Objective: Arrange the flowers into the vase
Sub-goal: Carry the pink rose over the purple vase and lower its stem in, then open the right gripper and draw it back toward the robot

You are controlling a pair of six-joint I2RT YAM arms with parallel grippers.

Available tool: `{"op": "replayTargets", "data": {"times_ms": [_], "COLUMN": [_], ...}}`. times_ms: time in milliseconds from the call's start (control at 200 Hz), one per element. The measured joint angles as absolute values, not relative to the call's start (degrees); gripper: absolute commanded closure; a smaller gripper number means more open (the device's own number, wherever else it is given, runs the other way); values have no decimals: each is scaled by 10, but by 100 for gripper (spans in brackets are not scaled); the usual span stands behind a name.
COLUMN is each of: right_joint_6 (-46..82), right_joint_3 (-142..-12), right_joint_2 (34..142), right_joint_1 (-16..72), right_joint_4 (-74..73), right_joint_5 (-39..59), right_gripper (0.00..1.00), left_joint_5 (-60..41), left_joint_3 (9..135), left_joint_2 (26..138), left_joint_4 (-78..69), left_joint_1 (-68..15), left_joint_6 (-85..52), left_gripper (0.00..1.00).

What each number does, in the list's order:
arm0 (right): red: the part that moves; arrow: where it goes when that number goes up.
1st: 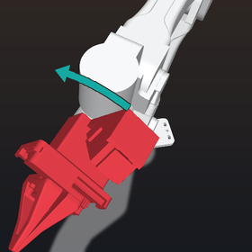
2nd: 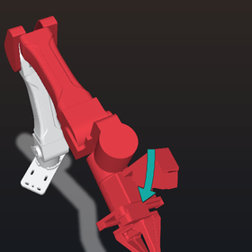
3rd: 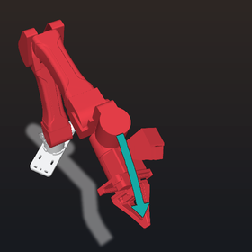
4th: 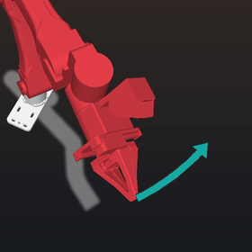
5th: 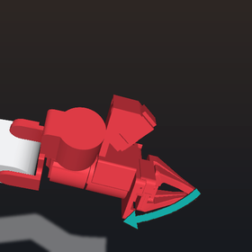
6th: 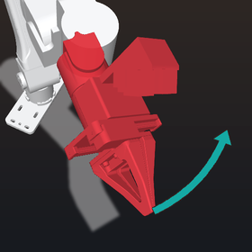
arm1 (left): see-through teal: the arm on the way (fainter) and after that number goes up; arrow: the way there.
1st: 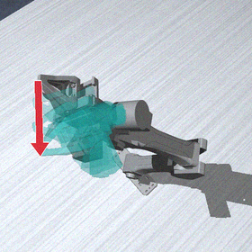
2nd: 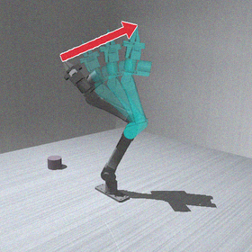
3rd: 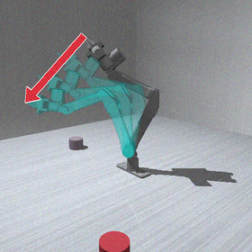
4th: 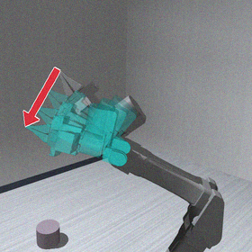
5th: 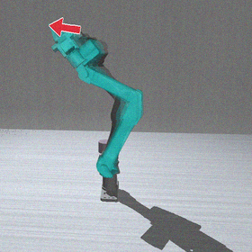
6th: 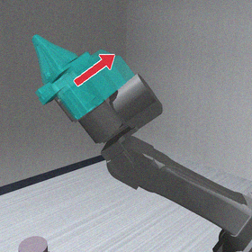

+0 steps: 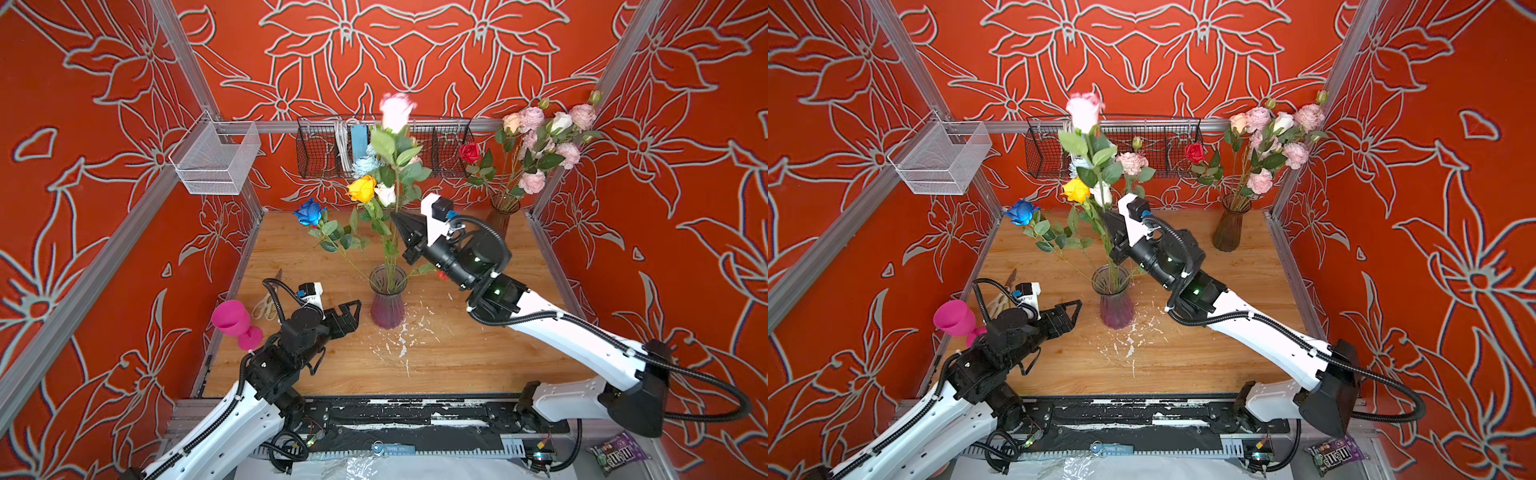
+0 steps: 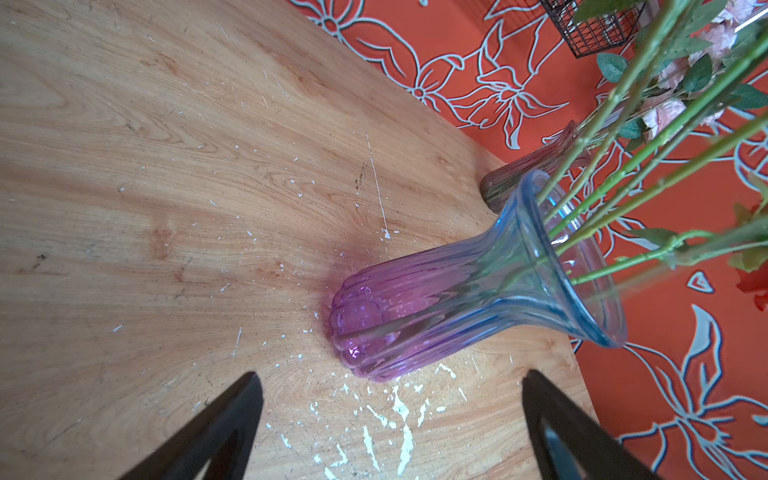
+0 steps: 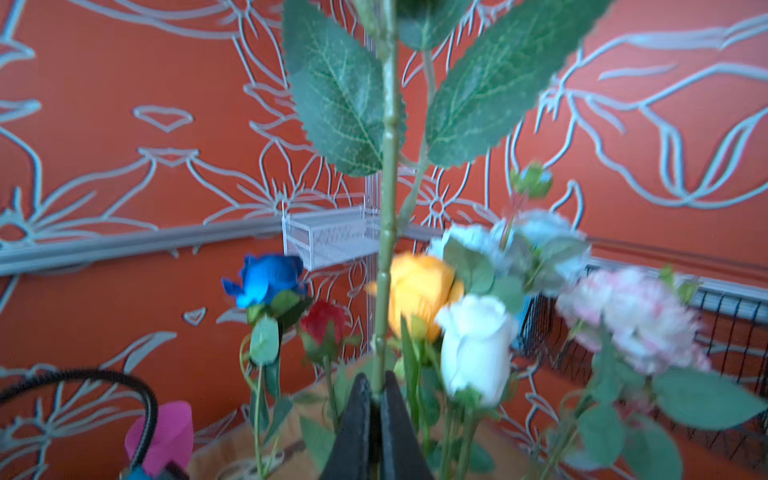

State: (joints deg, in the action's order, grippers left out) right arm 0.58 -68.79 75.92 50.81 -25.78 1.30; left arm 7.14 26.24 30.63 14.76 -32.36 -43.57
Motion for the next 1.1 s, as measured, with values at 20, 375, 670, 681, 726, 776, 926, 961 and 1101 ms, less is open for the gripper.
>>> {"op": "replayTargets", "data": {"times_ms": [20,375,670,681,726,776,926,961,1101], "right_joint_6": [5,15,0,0,0,0,18,29,98], "right_joint_3": [-677,-592,-580,-580,-584,-588,-578,-567,-515], "right_joint_2": [761,760,667,665,654,646,607,587,488], "right_joint_1": [509,546,574,574,573,574,575,576,576], "right_joint_4": [-258,-241,-156,-155,-151,-141,-88,-73,27], "right_joint_5": [13,-38,-131,-131,-139,-146,-166,-175,-243], "right_gripper": [100,60,57,57,58,59,64,66,68], "left_joint_5": [71,64,62,62,61,61,68,71,80], "left_joint_3": [262,262,262,262,262,262,262,262,262], "left_joint_2": [306,305,317,318,322,325,338,343,392], "left_joint_4": [148,147,145,145,145,144,139,139,135], "left_joint_1": [-323,-322,-322,-322,-322,-322,-322,-321,-309], "left_joint_6": [-435,-436,-436,-437,-437,-437,-444,-449,-466], "left_gripper": [3,3,3,3,3,3,8,11,24]}}
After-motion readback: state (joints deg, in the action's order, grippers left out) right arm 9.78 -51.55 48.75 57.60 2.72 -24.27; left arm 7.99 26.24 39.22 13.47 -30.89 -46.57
